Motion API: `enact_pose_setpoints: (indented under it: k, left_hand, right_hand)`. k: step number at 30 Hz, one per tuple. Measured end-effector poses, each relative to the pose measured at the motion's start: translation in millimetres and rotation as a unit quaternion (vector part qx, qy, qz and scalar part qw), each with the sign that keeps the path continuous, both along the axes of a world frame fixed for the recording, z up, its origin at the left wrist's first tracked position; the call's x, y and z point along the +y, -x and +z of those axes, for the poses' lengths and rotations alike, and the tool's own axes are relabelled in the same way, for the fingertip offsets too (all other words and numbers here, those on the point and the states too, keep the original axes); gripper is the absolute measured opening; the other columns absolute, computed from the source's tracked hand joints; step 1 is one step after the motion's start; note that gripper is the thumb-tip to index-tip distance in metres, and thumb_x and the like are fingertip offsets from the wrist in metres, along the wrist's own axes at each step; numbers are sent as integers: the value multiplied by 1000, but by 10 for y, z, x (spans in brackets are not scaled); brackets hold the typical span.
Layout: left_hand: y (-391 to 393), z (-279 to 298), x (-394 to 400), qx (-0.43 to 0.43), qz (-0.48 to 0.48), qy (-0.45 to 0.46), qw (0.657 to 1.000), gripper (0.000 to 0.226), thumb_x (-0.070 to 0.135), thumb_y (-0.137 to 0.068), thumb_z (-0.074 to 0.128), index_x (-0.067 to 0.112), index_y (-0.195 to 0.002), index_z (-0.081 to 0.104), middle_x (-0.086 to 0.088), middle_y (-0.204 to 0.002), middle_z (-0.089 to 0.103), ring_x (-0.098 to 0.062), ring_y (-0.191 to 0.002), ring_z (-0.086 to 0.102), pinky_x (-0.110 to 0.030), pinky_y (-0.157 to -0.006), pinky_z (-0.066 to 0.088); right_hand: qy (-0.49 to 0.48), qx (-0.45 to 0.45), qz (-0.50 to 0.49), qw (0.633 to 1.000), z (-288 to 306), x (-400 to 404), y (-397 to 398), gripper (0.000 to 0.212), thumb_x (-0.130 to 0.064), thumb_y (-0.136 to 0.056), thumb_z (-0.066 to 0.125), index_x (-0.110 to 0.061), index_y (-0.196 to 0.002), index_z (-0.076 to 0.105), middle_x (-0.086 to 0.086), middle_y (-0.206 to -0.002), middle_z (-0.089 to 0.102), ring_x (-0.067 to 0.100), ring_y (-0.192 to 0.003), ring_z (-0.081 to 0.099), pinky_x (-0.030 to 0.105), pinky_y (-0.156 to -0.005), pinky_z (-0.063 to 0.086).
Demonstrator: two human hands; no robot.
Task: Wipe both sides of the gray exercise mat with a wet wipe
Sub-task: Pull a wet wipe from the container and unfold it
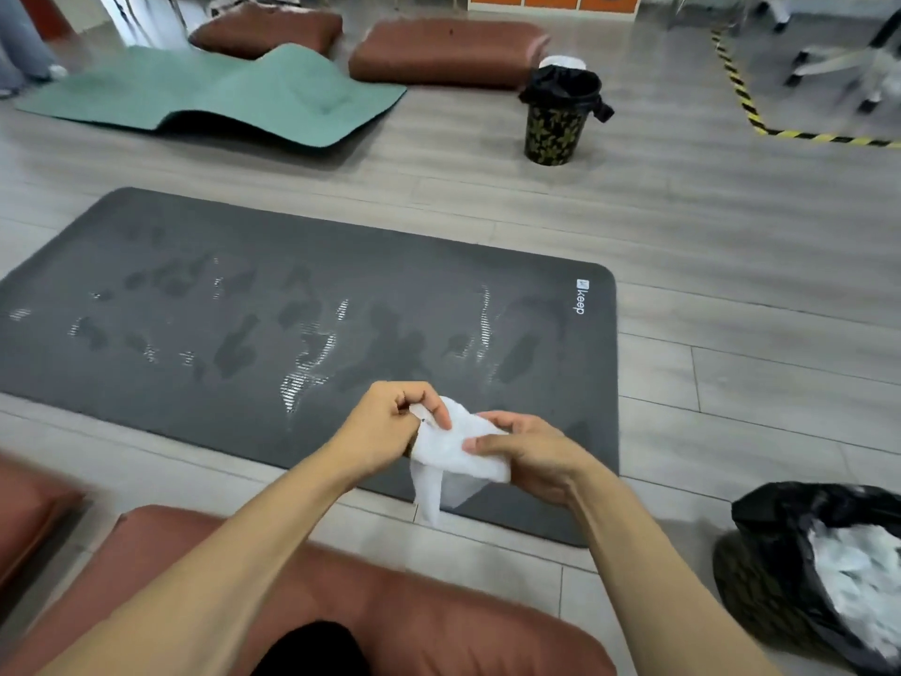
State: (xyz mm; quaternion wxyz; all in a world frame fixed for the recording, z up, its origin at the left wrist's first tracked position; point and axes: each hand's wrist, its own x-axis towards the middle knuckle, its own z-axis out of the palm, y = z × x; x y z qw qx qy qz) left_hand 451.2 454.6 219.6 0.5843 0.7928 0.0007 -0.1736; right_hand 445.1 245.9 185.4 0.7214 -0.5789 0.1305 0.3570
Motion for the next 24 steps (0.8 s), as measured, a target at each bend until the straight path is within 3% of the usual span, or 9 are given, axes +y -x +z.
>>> enact_pose_setpoints:
  k: [3, 6, 9, 11, 13, 15, 18, 20, 24]
  left_hand:
    - [-381, -127, -11, 110, -24, 78, 991, 41, -5, -86, 45, 20, -107, 70, -11, -91, 63, -22, -74, 58, -35, -66, 58]
    - [-753, -249, -34, 261, -19, 174, 949, 51, 18, -80, 56, 28, -130, 59, -11, -106, 67, -28, -88, 67, -46, -80, 61]
    - [-1029, -313, -1, 258, -69, 113, 957, 25, 11, -100, 59, 10, -123, 67, -14, -106, 73, -26, -91, 73, -47, -84, 62]
    - [-1107, -349, 12, 254, -74, 84, 961, 20, 6, -102, 56, -3, -112, 71, -25, -107, 73, -28, -91, 74, -45, -84, 63]
    - [-1276, -422, 87, 279, -40, 83, 956, 21, 9, -102, 56, -6, -108, 71, -29, -107, 72, -30, -88, 74, -43, -81, 64]
    - [-1399, -489, 81, 303, 4, 100, 948, 20, 11, -102, 57, -1, -105, 73, -22, -97, 76, -27, -81, 75, -39, -77, 65]
    - [-1517, -631, -49, 319, 77, 106, 939, 18, 9, -98, 58, 8, -92, 74, -11, -83, 76, -19, -68, 73, -32, -64, 61]
    - [-1570, -767, -180, 340, 109, 104, 928, 17, 9, -96, 58, 9, -91, 74, -11, -82, 76, -22, -70, 72, -33, -68, 60]
    - [-1650, -1101, -501, 349, 153, 109, 918, 18, 9, -96, 55, 5, -97, 73, -16, -88, 77, -31, -85, 72, -47, -87, 61]
  right_hand:
    - [180, -62, -69, 979, -97, 13, -382, 35, -10, -62, 84, -10, -95, 72, 14, -97, 73, 18, -77, 67, 35, -71, 56]
    - [321, -134, -108, 931, -82, 111, -647, 14, -12, -67, 76, -17, -78, 70, -2, -74, 71, 9, -64, 59, 30, -62, 52]
    - [418, -198, -93, 882, 29, 356, -869, 6, -21, -76, 66, -25, -77, 70, -8, -78, 66, 3, -69, 60, 17, -60, 46]
    - [465, -251, -56, 847, 56, 458, -958, 10, -23, -81, 61, -29, -80, 70, -9, -85, 61, 6, -77, 59, 18, -67, 46]
    - [489, -278, -23, 826, 6, 568, -1117, 14, -23, -85, 59, -30, -86, 70, -8, -89, 61, 9, -83, 58, 25, -74, 48]
    - [478, -315, 18, 820, -79, 613, -1155, 17, -25, -88, 57, -32, -99, 68, -9, -95, 63, 10, -89, 56, 29, -80, 47]
    - [430, -372, 71, 819, -314, 571, -1119, 37, -32, -90, 62, -30, -127, 58, -12, -118, 61, 9, -105, 50, 20, -94, 39]
    - [428, -392, 78, 811, -581, 466, -1126, 47, -31, -88, 65, -30, -134, 53, -14, -126, 57, 8, -111, 48, 15, -98, 35]
    - [423, -394, 45, 815, -1059, 165, -1310, 41, -16, -89, 61, -32, -127, 61, -17, -119, 62, 8, -108, 52, 21, -93, 42]
